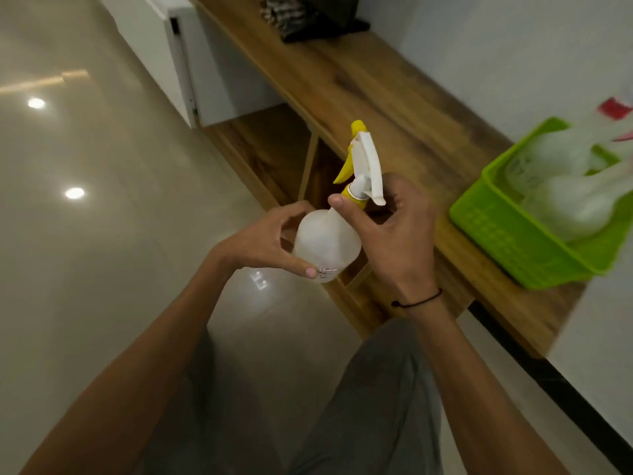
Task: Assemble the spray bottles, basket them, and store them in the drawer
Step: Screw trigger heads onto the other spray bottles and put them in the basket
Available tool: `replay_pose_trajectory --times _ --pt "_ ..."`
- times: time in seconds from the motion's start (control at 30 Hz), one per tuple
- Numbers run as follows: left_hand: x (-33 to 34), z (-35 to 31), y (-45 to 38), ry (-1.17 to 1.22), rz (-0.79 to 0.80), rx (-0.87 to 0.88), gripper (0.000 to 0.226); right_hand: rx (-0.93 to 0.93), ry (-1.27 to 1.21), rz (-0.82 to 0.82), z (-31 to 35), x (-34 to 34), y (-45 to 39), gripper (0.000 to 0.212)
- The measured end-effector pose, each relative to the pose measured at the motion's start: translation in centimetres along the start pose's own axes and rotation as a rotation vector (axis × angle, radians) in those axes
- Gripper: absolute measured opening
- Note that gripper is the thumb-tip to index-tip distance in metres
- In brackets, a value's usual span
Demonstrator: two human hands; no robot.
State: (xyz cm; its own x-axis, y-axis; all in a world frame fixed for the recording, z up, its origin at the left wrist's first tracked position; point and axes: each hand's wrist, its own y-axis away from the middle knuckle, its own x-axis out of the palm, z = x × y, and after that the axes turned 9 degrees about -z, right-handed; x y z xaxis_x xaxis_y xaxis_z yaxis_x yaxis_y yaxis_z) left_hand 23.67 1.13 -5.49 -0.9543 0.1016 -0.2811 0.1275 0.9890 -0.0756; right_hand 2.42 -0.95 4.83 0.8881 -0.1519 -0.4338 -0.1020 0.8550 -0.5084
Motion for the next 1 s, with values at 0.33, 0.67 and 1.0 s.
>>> replay_pose_trajectory --times 0.33,0.67,1.0 --pt "1.1 -15.8 -6.6 -0.201 -0.046 0.4 0.07 -0.122 0.038 -0.203 6.3 -12.2 -8.9 0.05" --pt "9.4 -25.1 -13.4 -0.256 -0.084 0.5 0.042 -0.115 0.154 -0.317 5.5 -23.3 -13.9 0.063" --pt "12.0 -18.8 -14.1 -0.145 0.057 0.252 0.08 0.139 0.287 -0.205 -2.8 -20.3 -10.4 0.05"
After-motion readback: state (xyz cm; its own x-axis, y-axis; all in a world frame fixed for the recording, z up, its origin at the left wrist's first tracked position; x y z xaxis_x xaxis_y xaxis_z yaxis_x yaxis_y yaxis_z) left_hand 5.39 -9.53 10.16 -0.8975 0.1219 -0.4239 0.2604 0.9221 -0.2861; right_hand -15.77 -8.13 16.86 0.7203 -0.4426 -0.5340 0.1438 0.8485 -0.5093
